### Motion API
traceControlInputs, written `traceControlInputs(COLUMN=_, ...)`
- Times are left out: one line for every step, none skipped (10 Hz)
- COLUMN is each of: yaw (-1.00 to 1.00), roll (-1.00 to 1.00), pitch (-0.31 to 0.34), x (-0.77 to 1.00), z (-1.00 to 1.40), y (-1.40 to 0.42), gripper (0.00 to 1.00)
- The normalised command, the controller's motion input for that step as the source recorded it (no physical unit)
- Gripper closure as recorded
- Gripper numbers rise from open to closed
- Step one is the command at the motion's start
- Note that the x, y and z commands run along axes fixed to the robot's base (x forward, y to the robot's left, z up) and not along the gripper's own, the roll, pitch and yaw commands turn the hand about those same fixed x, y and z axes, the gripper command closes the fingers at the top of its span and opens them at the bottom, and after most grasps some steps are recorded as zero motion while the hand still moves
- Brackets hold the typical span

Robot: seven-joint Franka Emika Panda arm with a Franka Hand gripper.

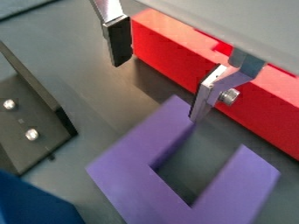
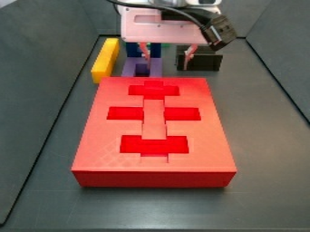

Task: Pick up the purple object. Move up. Place the purple object on the fixture. Regrasp the purple object. Move to above the board. Insert the purple object.
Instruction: Pick up the purple object.

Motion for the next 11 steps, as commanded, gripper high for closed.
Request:
traceControlInputs(yaw=0.0, roll=0.0, pitch=-0.007, x=-0.2, z=-0.15, y=0.0, gripper=0.0)
traceControlInputs(yaw=0.0, roll=0.0, pitch=-0.003, x=-0.18, z=-0.13, y=0.0, gripper=0.0)
traceControlInputs(yaw=0.0, roll=0.0, pitch=-0.009, x=-0.19, z=-0.15, y=0.0, gripper=0.0)
traceControlInputs(yaw=0.0, roll=0.0, pitch=0.0, x=-0.01, z=-0.23, y=-0.03, gripper=0.0)
traceControlInputs(yaw=-0.02, roll=0.0, pitch=-0.009, x=0.0, z=-0.25, y=-0.04, gripper=0.0)
traceControlInputs(yaw=-0.03, roll=0.0, pitch=-0.01, x=0.0, z=-0.23, y=-0.03, gripper=0.0)
traceControlInputs(yaw=-0.02, roll=0.0, pitch=0.0, x=0.0, z=-0.2, y=-0.03, gripper=0.0)
traceControlInputs(yaw=0.0, roll=0.0, pitch=0.0, x=0.0, z=-0.08, y=0.0, gripper=0.0)
traceControlInputs(yaw=0.0, roll=0.0, pitch=0.0, x=-0.01, z=-0.09, y=0.0, gripper=0.0)
traceControlInputs(yaw=0.0, roll=0.0, pitch=0.0, x=0.0, z=-0.16, y=0.04, gripper=0.0)
traceControlInputs(yaw=0.0, roll=0.0, pitch=0.0, x=0.0, z=-0.17, y=0.02, gripper=0.0)
